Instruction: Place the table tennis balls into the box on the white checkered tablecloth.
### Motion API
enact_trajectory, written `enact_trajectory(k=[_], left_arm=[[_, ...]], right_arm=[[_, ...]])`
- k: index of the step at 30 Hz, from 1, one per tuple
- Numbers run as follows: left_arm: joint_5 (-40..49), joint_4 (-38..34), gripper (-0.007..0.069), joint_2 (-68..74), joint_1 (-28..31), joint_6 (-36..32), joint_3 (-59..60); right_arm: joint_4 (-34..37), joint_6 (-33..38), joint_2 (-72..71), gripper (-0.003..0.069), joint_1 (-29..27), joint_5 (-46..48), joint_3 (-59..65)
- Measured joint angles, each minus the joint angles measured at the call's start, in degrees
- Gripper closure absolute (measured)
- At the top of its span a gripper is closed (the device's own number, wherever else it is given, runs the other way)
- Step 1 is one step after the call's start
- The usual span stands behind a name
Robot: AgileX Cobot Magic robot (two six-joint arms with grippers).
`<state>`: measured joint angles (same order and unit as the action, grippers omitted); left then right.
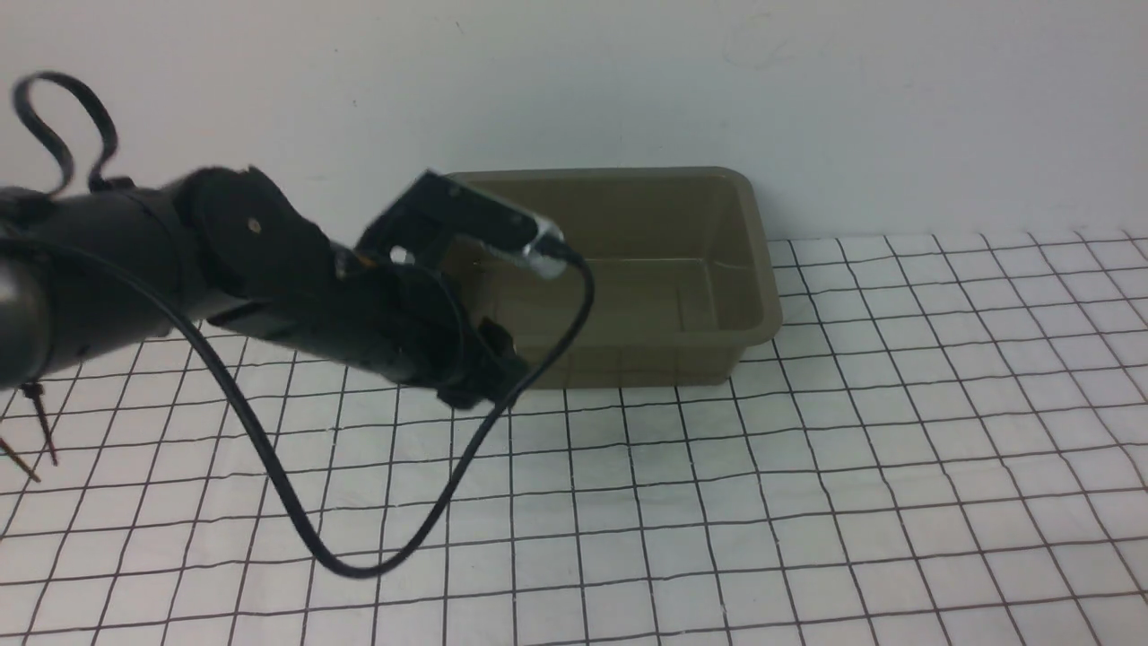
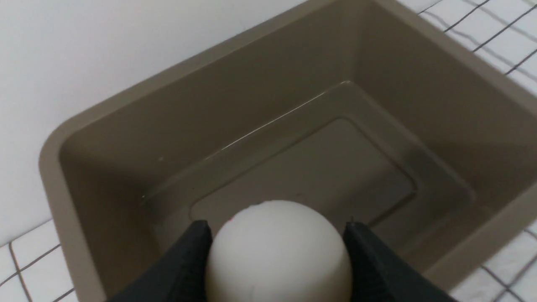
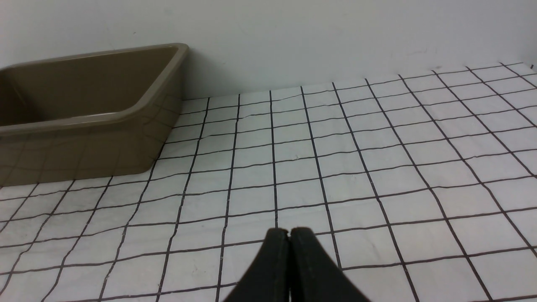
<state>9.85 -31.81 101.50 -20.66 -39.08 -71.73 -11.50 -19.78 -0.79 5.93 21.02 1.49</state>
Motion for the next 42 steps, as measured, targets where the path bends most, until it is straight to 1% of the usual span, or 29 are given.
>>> enact_trajectory(k=[4,10,13,17,19,22,24,26,28,30,32,35,37,42], left_arm=[[-4.96,0.07,0.0275,7.50,0.00,-3.58,-2.20],[-5.82,0.07,0.0274,11.97,0.00,-4.89,-5.96],[-5.94,0.07,0.0235,12.55,0.00,-4.96,-6.84],[-5.97,0.01,0.0113,12.79,0.00,-4.96,-7.54],[-5.56,-0.44,0.0065,12.71,0.00,-5.00,-7.92],[-3.69,-0.89,0.0038,11.06,0.00,-5.00,-7.97],[-1.26,-0.94,0.0048,8.76,0.00,-5.00,-7.97],[2.31,-0.58,0.0096,5.60,0.00,-5.14,-7.97],[5.87,0.56,0.0174,2.18,0.00,-5.70,-7.97],[9.78,2.53,0.0278,-1.58,0.00,-6.11,-7.97],[14.89,5.53,0.0426,-6.26,0.00,-6.32,-7.97],[21.87,10.51,0.0589,-12.76,0.00,-6.36,-7.97],[25.61,13.18,0.0622,-16.89,0.00,-6.06,-7.48],[30.47,16.90,0.0629,-26.96,0.00,-2.46,-2.00]], right_arm=[[0.00,0.00,0.00,0.0673,0.00,0.00,0.00],[0.00,0.00,0.00,0.0673,0.00,0.00,0.00],[0.00,0.00,0.00,0.0673,0.00,0.00,0.00],[0.00,0.00,0.00,0.0673,0.00,0.00,0.00],[0.00,0.00,0.00,0.0673,0.00,0.00,0.00],[0.00,0.00,0.00,0.0673,0.00,0.00,0.00],[0.00,0.00,0.00,0.0673,0.00,0.00,0.00],[0.00,0.00,0.00,0.0673,0.00,0.00,0.00],[0.00,0.00,0.00,0.0673,0.00,0.00,0.00],[0.00,0.00,0.00,0.0673,0.00,0.00,0.00],[0.00,0.00,0.00,0.0673,0.00,0.00,0.00],[0.00,0.00,0.00,0.0673,0.00,0.00,0.00],[0.00,0.00,0.00,0.0673,0.00,0.00,0.00],[0.00,0.00,0.00,0.0673,0.00,0.00,0.00]])
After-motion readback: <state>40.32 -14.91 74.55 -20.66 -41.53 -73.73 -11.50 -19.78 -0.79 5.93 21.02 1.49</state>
